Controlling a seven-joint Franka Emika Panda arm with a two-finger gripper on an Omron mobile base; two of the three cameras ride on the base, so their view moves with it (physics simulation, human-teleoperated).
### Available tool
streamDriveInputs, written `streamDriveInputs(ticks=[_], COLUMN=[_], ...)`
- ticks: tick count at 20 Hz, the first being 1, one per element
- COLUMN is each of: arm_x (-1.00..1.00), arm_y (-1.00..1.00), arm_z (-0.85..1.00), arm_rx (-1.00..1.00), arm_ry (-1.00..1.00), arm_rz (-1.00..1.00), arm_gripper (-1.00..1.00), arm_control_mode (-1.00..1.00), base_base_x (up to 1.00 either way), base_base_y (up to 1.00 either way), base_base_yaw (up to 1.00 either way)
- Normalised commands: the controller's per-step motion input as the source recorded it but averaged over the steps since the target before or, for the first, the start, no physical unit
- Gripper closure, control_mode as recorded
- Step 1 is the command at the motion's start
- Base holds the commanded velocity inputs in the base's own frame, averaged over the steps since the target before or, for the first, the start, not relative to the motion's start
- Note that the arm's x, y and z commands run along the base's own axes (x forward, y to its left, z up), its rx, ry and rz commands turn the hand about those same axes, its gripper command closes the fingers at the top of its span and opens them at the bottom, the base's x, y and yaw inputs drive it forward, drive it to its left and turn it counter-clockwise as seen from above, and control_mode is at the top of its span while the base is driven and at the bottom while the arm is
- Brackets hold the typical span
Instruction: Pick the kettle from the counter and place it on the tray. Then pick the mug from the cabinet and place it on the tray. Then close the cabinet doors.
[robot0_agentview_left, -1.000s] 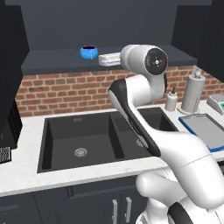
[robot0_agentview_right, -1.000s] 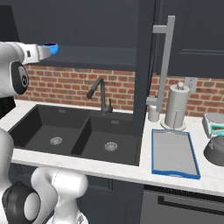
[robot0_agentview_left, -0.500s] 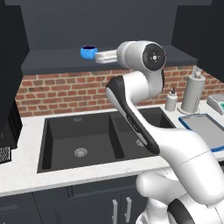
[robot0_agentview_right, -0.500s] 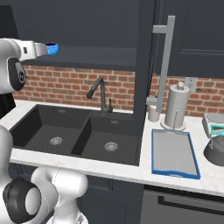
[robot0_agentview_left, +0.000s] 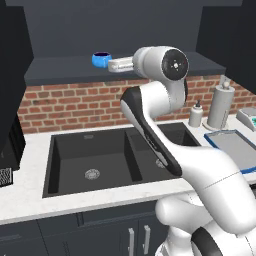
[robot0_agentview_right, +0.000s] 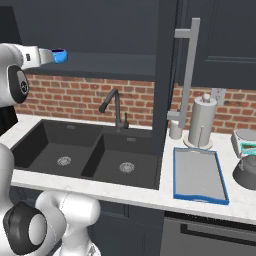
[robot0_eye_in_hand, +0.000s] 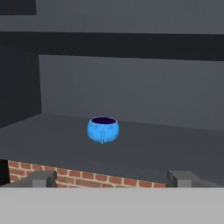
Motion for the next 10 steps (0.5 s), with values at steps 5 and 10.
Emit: streamDriveInputs(ticks=[5,10], arm_x=[0.0,0.04], arm_y=[0.0,-0.01], arm_z=[0.0,0.0], arm_rx=[0.0,0.0], arm_ry=[0.0,0.0], arm_rz=[0.0,0.0], arm_gripper=[-1.0,-1.0], arm_control_mode=[-1.0,-1.0], base_base_x=[0.0,0.0], base_base_y=[0.0,0.0], base_base_yaw=[0.0,0.0])
